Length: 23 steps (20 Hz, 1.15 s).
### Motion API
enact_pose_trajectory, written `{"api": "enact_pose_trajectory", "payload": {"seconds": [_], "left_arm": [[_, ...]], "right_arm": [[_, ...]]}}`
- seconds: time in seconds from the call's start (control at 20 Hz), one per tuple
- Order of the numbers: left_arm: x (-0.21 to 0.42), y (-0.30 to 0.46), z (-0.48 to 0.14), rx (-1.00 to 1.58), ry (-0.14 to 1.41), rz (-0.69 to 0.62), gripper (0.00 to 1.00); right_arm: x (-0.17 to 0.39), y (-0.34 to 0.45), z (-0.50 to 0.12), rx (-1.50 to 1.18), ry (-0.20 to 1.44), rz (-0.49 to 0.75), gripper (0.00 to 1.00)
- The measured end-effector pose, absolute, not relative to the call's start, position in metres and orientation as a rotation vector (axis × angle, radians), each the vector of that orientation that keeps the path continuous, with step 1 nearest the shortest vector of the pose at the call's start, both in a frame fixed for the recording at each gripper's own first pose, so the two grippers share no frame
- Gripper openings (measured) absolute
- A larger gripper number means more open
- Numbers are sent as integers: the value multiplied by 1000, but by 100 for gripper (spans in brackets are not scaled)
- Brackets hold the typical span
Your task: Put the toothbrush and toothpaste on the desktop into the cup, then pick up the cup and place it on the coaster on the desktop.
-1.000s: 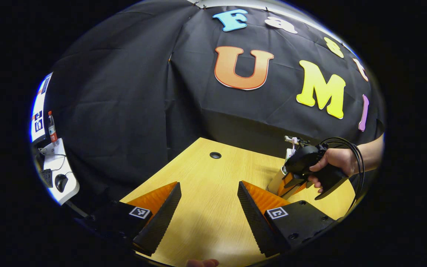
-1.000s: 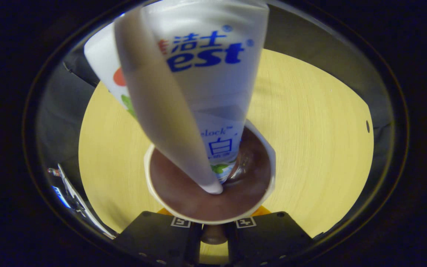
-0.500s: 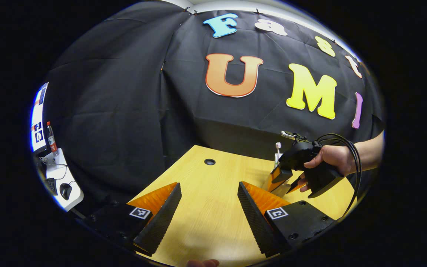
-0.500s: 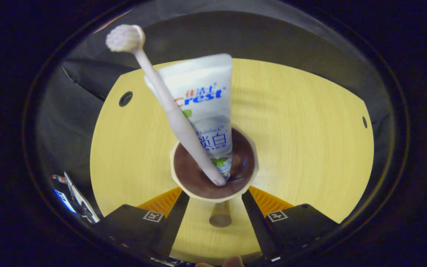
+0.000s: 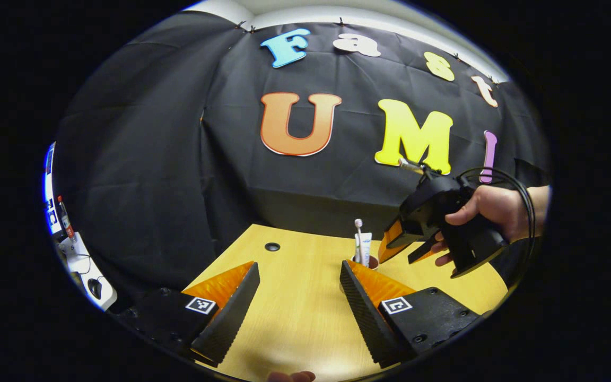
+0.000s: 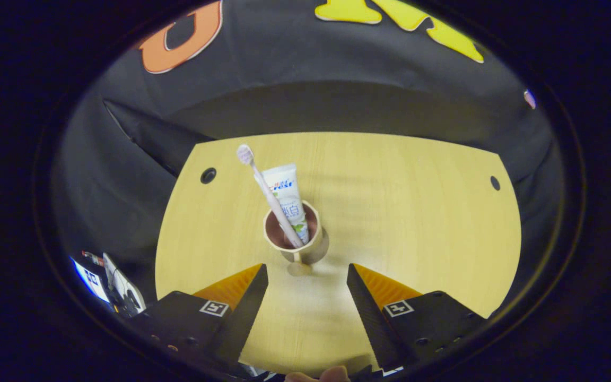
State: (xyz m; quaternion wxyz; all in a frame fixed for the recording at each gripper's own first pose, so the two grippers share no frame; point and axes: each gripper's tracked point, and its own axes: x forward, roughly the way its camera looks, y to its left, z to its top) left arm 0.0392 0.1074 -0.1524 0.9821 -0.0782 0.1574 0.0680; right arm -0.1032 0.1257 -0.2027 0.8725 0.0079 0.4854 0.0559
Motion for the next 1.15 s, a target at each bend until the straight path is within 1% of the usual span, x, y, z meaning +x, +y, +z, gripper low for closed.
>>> {"api": "enact_pose_trajectory", "payload": {"seconds": [0.25, 0.6, 0.75, 0.8, 0.9, 1.0, 1.05, 1.15], "left_arm": [[56, 56, -110, -142, 268, 36, 97], [75, 13, -22, -158, 162, -41, 97], [77, 4, 12, -167, 110, -46, 97], [76, 1, 23, -167, 90, -48, 100], [73, -2, 47, -171, 48, -50, 97], [69, -8, 61, -172, 20, -55, 97], [67, -8, 66, -168, 12, -51, 87], [61, -6, 69, -167, 1, -33, 87]], "right_arm": [[-136, 73, -107, 8, 738, 86, 89], [-195, 12, 7, -14, 379, 39, 89], [-217, -3, 36, -51, 242, 11, 88], [-225, -10, 45, -71, 196, -5, 89], [-241, -14, 55, -62, 129, -8, 89], [-256, -18, 58, -56, 82, -12, 89], [-261, -22, 59, -57, 56, -14, 89], [-270, -27, 57, -58, 17, -33, 90]]}}
